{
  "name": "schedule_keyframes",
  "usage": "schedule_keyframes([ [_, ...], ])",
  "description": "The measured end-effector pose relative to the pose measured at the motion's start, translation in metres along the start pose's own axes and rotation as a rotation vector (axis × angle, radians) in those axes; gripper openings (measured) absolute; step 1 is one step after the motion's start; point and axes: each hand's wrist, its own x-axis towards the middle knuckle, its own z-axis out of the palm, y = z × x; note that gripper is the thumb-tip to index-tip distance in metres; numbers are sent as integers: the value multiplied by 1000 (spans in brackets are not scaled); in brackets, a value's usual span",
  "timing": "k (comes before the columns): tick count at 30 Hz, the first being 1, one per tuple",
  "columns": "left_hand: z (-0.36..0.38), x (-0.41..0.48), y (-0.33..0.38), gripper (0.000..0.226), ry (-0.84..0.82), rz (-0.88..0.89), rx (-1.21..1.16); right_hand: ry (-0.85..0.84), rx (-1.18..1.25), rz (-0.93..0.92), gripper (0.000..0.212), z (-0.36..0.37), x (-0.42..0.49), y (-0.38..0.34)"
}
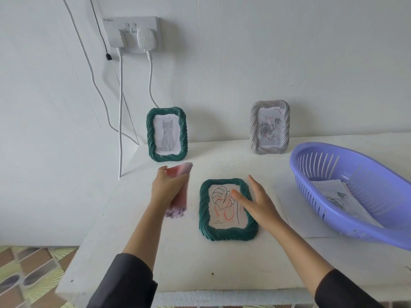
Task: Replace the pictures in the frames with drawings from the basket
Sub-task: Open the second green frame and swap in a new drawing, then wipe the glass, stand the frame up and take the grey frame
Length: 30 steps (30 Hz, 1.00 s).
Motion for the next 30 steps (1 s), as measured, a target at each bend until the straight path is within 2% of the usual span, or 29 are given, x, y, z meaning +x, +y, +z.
schedule_keyframes([
  [2,15,-13,21,74,-140,22,-180,-111,258,33,95,5,3,-14],
  [4,35,-29,39,78,-303,47,-257,-247,577,81,108,14,6,-24],
  [5,45,-37,46,78,-364,58,-284,-263,711,111,102,18,6,-29],
  [7,62,-45,53,79,-389,88,-353,-141,875,185,60,21,9,-36],
  [8,66,-44,52,78,-340,112,-386,-64,888,221,42,19,10,-38],
  [9,67,-40,49,77,-256,148,-395,-2,877,244,32,15,13,-38],
  [10,66,-35,43,74,-163,181,-355,62,851,241,27,9,15,-39],
  [12,61,-22,22,58,-16,240,-98,250,653,125,23,-7,23,-41],
  [14,61,-10,-6,44,-5,308,231,383,225,-67,30,-18,34,-39],
  [15,62,-6,-19,42,-36,330,341,380,-12,-147,32,-20,40,-35],
  [17,67,-1,-39,40,-69,371,472,226,-366,-241,35,-13,53,-20],
  [19,69,1,-44,40,-45,422,519,-29,-550,-279,39,2,57,-4],
  [21,71,3,-44,40,-38,449,551,-180,-674,-339,50,15,52,5],
  [23,71,3,-46,42,-52,463,606,-231,-686,-429,51,22,42,6],
  [26,71,3,-48,42,-46,445,647,-385,-576,-533,43,19,12,4],
  [30,73,4,-46,41,-28,468,656,-499,-614,-564,56,-11,-16,13],
])
